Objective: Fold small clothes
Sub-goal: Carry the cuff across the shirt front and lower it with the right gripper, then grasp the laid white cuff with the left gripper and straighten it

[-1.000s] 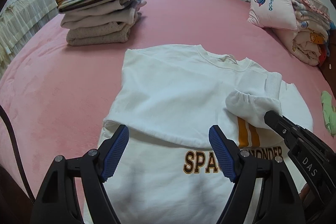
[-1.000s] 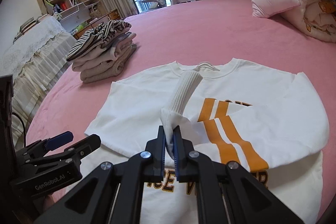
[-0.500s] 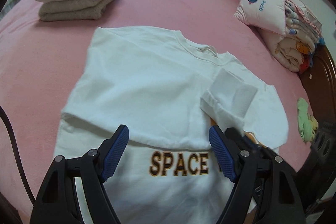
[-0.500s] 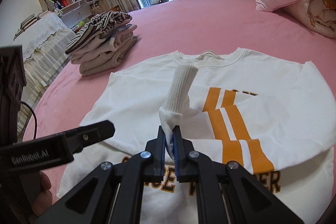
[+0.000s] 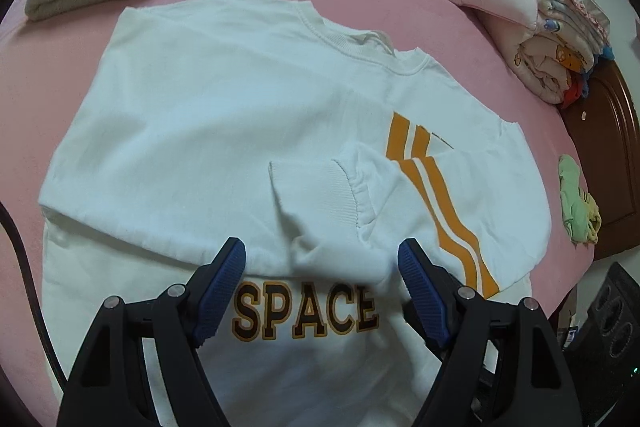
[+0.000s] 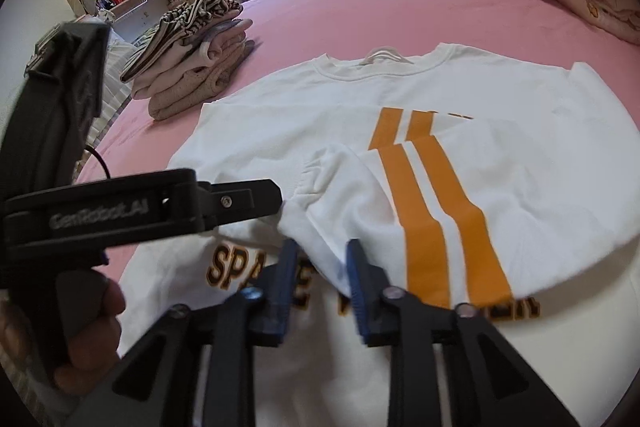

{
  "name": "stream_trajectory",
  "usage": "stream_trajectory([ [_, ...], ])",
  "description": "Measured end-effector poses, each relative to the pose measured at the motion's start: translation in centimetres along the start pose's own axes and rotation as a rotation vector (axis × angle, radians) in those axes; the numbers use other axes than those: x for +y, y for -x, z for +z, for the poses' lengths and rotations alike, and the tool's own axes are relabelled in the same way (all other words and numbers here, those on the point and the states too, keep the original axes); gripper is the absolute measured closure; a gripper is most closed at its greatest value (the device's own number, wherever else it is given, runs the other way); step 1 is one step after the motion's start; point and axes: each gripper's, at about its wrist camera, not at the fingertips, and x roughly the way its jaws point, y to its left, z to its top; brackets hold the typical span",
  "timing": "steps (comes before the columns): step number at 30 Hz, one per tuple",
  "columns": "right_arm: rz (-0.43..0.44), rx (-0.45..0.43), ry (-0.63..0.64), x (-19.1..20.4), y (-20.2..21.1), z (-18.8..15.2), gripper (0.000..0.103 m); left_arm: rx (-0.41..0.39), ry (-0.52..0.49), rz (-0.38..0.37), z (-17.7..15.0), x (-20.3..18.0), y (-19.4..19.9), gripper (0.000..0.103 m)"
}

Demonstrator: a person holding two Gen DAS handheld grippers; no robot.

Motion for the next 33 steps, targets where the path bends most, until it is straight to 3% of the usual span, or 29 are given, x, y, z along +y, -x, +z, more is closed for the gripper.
stream_trajectory([
  [11, -0.047, -0.006, -0.008, -1.9, 3.3, -2.2, 0.063, -0.002, 0.075, -0.073, 0.2, 1.0, -0.8, 0.027],
  [12, -0.052, -0.007, -0.019, -2.3, 3.5, -2.4, 0.063, 0.000, 0.075, -0.086, 0.2, 0.9, -0.9, 0.033],
  [13, -0.057, -0.008, -0.032, -2.8, 3.7, -2.5, 0.063, 0.007, 0.070, -0.101, 0.2, 0.8, -0.9, 0.052],
  [16, -0.068, -0.008, -0.068, -4.0, 4.2, -2.7, 0.063, 0.027, 0.052, -0.076, 0.1, 0.4, -1.1, 0.080],
  [21, -0.084, -0.026, -0.106, -5.4, 4.8, -2.5, 0.063, -0.001, 0.107, -0.114, 0.5, 0.8, 0.5, 0.093],
  [25, -0.111, -0.048, -0.129, -6.6, 5.6, -2.2, 0.063, -0.080, 0.083, -0.101, 1.1, -0.3, 2.9, 0.095],
  [30, -0.198, -0.089, -0.143, -8.5, 6.9, -1.9, 0.063, -0.270, 0.073, -0.002, 2.0, -1.0, 7.5, 0.097],
  [32, -0.263, -0.107, -0.144, -9.6, 7.3, -1.8, 0.060, -0.327, 0.087, 0.008, 2.4, -0.5, 8.9, 0.097],
  [33, -0.296, -0.115, -0.148, -10.2, 7.4, -1.7, 0.051, -0.345, 0.092, 0.010, 2.5, -0.2, 9.5, 0.097],
])
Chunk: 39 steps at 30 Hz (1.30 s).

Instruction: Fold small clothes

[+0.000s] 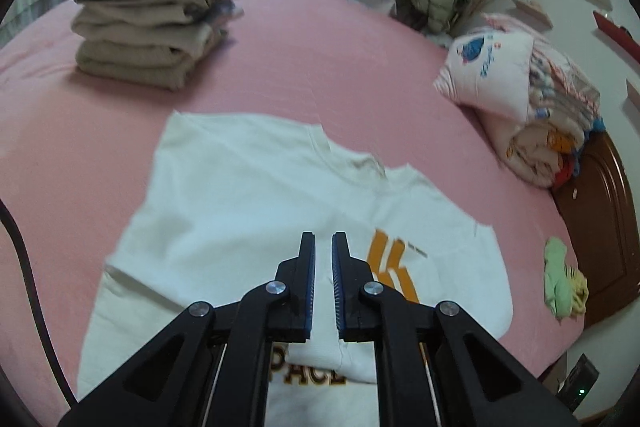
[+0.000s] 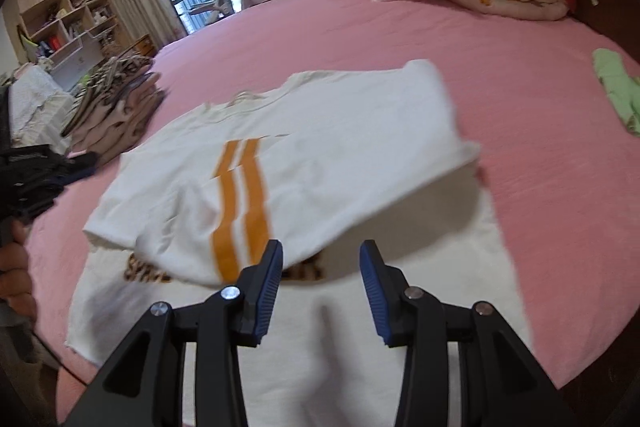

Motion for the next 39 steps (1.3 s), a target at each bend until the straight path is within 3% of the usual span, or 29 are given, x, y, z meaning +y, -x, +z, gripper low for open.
stream_trajectory([
  [2, -0.061, -0.020, -0.027, -1.7, -0.1, 0.4, 0.042, 0.003, -0.002, -0.005, 0.5, 0.3, 0.2, 0.097],
  [5, -0.082, -0.017, -0.104, -4.2, -0.2, 0.9, 0.041, 0.057, -0.001, -0.036, 0.2, 0.8, -0.5, 0.092],
  [10, -0.062, -0.026, -0.156, -5.6, 0.3, 0.8, 0.041, 0.206, -0.047, -0.091, -0.7, 1.3, -4.5, 0.054],
  [15, -0.057, -0.010, -0.134, -5.0, 0.0, 0.4, 0.041, 0.358, -0.063, -0.199, -1.1, 2.1, -8.9, 0.053],
  [20, -0.037, -0.003, -0.133, -4.5, -0.3, 0.3, 0.041, 0.485, -0.084, -0.250, -2.0, 2.6, -12.3, 0.053],
  [30, -0.020, 0.001, -0.127, -4.1, -0.4, 0.0, 0.041, 0.523, -0.035, -0.282, -2.7, 4.9, -11.6, 0.050],
  [36, -0.013, 0.007, -0.122, -3.7, -0.6, 0.0, 0.041, 0.551, 0.041, -0.361, -3.0, 5.1, -12.5, 0.034],
  [39, -0.016, 0.006, -0.119, -3.6, -0.5, -0.1, 0.041, 0.558, 0.052, -0.425, -3.3, 4.1, -13.1, 0.034],
])
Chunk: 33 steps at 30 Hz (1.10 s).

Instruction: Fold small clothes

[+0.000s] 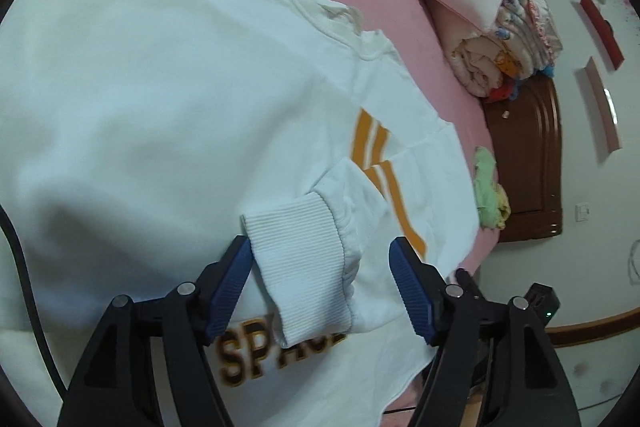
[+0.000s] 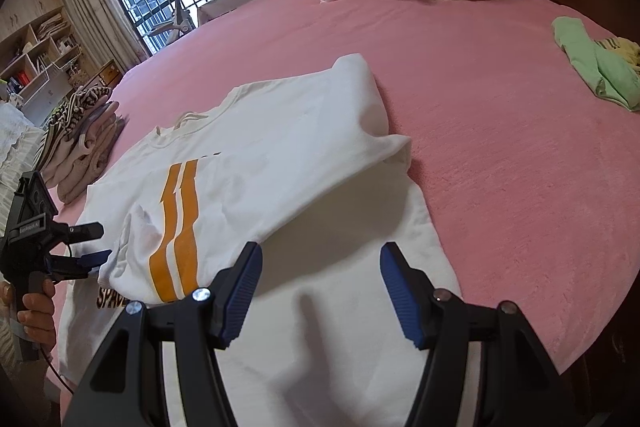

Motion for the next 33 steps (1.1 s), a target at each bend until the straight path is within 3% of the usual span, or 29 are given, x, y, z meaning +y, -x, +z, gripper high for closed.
stream_trajectory([
  [3, -0.006, -0.003, 0.000, -0.1, 0.1, 0.0, 0.041, -0.004, -0.015, -0.053, -0.3, -0.9, -0.7, 0.036],
  [6, -0.012, -0.004, -0.005, -0.4, 0.0, 0.1, 0.041, -0.026, -0.026, -0.089, -0.7, -1.8, -1.2, 0.051],
  [9, -0.018, -0.008, -0.012, -0.6, 0.1, 0.2, 0.041, -0.054, -0.027, -0.051, -0.9, -2.3, -1.8, 0.064],
  [11, -0.028, -0.012, -0.013, -0.8, 0.1, 0.4, 0.041, -0.070, -0.020, -0.013, -1.0, -2.5, -2.0, 0.082],
  [13, -0.036, -0.019, -0.015, -1.0, 0.1, 0.5, 0.041, -0.089, -0.019, 0.042, -1.0, -2.9, -2.0, 0.089],
  [20, -0.111, -0.044, -0.038, -3.2, 0.0, 1.8, 0.041, -0.208, -0.051, 0.211, -0.8, -6.9, 0.6, 0.093],
  [27, -0.153, -0.022, 0.027, -3.7, -3.1, 4.0, 0.041, -0.383, -0.017, 0.181, 1.1, -10.0, 6.6, 0.093],
  [32, -0.169, -0.004, 0.070, -2.9, -6.1, 5.9, 0.042, -0.495, -0.009, 0.218, 1.1, -10.7, 9.7, 0.093],
  [33, -0.179, -0.012, 0.072, -2.8, -6.4, 6.1, 0.046, -0.503, 0.005, 0.230, 1.0, -10.3, 9.9, 0.093],
])
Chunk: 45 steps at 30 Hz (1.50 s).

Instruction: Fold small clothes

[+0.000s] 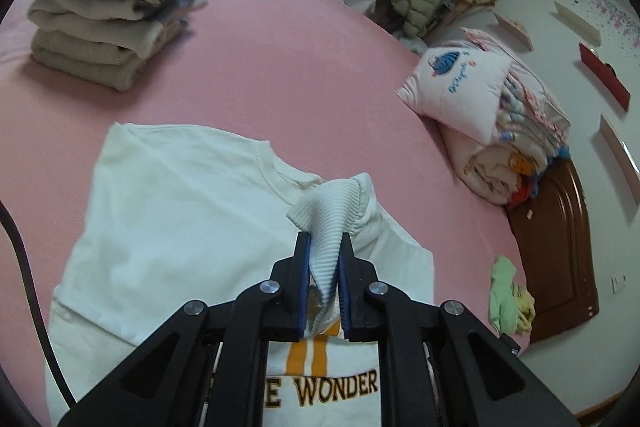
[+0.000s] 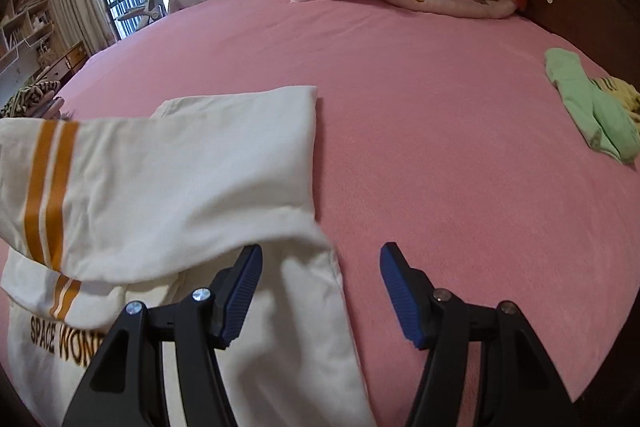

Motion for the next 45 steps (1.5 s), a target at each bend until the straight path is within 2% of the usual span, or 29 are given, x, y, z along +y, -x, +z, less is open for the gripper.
stream_trajectory([
  [1, -0.013, -0.003, 0.002, 0.1, -0.3, 0.3, 0.060, 0.001, 0.012, 0.016, 0.0, 0.4, 0.0, 0.093],
  [3, -0.013, 0.021, 0.001, 0.3, -0.8, 0.4, 0.081, 0.030, 0.037, 0.055, -0.6, 1.9, -0.7, 0.093],
  [4, -0.020, 0.021, -0.003, 0.5, -0.8, 0.2, 0.087, 0.049, 0.048, 0.069, -1.0, 2.6, -1.3, 0.093],
  [7, -0.086, -0.001, 0.001, 0.7, -0.4, -0.4, 0.092, 0.118, 0.076, 0.115, -2.6, 4.4, -3.5, 0.093],
  [9, -0.081, 0.003, -0.063, -0.3, -0.4, -0.5, 0.092, 0.157, 0.081, 0.149, -3.5, 5.5, -5.0, 0.093],
  [13, 0.057, 0.055, -0.287, -4.4, -1.3, -0.8, 0.092, 0.198, 0.100, 0.193, -4.2, 7.4, -7.1, 0.093],
  [17, 0.037, 0.062, -0.248, -3.9, -1.3, -0.7, 0.091, 0.211, 0.104, 0.197, -4.1, 8.5, -7.9, 0.091],
  [20, 0.005, 0.078, -0.226, -3.7, -0.7, -0.5, 0.079, 0.223, 0.086, 0.190, -4.0, 8.8, -7.8, 0.090],
  [22, 0.008, 0.087, -0.243, -4.1, -0.1, -0.5, 0.063, 0.215, 0.065, 0.203, -3.8, 8.9, -7.3, 0.087],
  [24, 0.025, 0.085, -0.262, -4.6, 0.9, -0.8, 0.062, 0.201, 0.053, 0.213, -3.4, 9.0, -6.5, 0.086],
  [26, -0.008, 0.074, -0.270, -5.0, 1.9, -1.0, 0.062, 0.178, 0.039, 0.250, -3.1, 9.3, -5.4, 0.085],
  [29, -0.010, 0.047, -0.279, -5.5, 3.3, -0.9, 0.062, 0.132, 0.069, 0.271, -2.5, 10.5, -3.6, 0.083],
  [32, 0.039, 0.026, -0.255, -4.4, 4.3, -0.2, 0.062, 0.110, 0.092, 0.237, -2.1, 10.7, -2.3, 0.082],
  [35, 0.100, 0.031, -0.201, -1.7, 4.7, 0.5, 0.062, 0.138, 0.063, 0.186, -2.7, 9.4, -2.1, 0.076],
  [37, 0.166, 0.066, -0.155, 0.8, 4.6, 0.7, 0.062, 0.203, 0.029, 0.136, -3.7, 8.1, -2.8, 0.066],
  [40, 0.257, 0.119, -0.045, 5.1, 4.6, 0.0, 0.062, 0.298, 0.006, 0.068, -5.9, 6.9, -3.7, 0.065],
  [45, 0.319, 0.177, 0.072, 9.4, 4.5, -1.8, 0.062, 0.425, 0.007, -0.022, -10.0, 6.2, -5.0, 0.065],
])
